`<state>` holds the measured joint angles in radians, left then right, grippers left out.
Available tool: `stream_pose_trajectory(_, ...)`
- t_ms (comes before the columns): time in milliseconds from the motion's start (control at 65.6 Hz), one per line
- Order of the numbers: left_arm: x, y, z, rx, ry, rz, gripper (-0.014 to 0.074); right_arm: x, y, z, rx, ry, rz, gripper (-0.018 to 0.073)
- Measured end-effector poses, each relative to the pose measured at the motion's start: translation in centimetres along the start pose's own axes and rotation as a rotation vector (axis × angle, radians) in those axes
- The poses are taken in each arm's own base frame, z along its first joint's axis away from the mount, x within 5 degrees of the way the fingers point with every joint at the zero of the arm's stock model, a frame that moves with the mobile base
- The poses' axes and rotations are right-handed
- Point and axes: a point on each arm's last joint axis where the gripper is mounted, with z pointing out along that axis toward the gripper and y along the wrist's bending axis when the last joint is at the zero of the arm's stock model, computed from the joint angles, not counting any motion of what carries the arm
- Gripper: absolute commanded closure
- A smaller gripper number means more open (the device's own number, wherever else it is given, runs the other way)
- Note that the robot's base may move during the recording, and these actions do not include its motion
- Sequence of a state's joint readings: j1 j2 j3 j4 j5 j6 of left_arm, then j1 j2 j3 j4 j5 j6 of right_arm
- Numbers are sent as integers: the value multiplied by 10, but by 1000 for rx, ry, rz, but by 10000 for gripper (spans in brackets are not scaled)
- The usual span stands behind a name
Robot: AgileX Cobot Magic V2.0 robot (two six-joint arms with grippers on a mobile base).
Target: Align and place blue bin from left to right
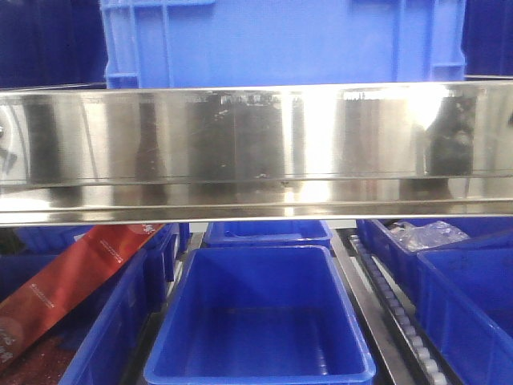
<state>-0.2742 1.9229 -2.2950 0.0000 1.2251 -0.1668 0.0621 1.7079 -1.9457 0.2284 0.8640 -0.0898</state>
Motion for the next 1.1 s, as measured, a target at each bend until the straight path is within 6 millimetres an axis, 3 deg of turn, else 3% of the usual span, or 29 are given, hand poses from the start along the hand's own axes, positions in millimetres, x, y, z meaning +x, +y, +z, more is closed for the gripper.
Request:
stream_pose_trajectory(61, -3, 0, -21, -1, -39, 7, 248, -4, 0, -19, 3, -10, -2, 175)
stream_pose_trajectory(229, -6, 0, -84, 11, -161, 34, 521, -6, 10, -72, -5, -9, -23, 564)
stream_pose_trajectory(350, 0, 3, -117, 3, -204, 42, 646, -1, 15, -98, -9, -7, -29, 717)
stream_pose_trajectory(457, 17, 9, -137, -46, -196, 54, 677, 14, 16, -119, 13, -25, -37, 716)
stream_pose_trajectory(655, 58, 22, -162, -97, -266, 75, 677, 62, 14, -147, 55, -137, -38, 716)
stream_pose_trajectory(868, 131, 32, -162, -64, -365, 91, 677, 124, 12, -175, 88, -277, -44, 716)
stream_pose_trajectory(1097, 219, 43, -155, -14, -497, 95, 677, 198, 7, -182, 128, -300, -78, 716)
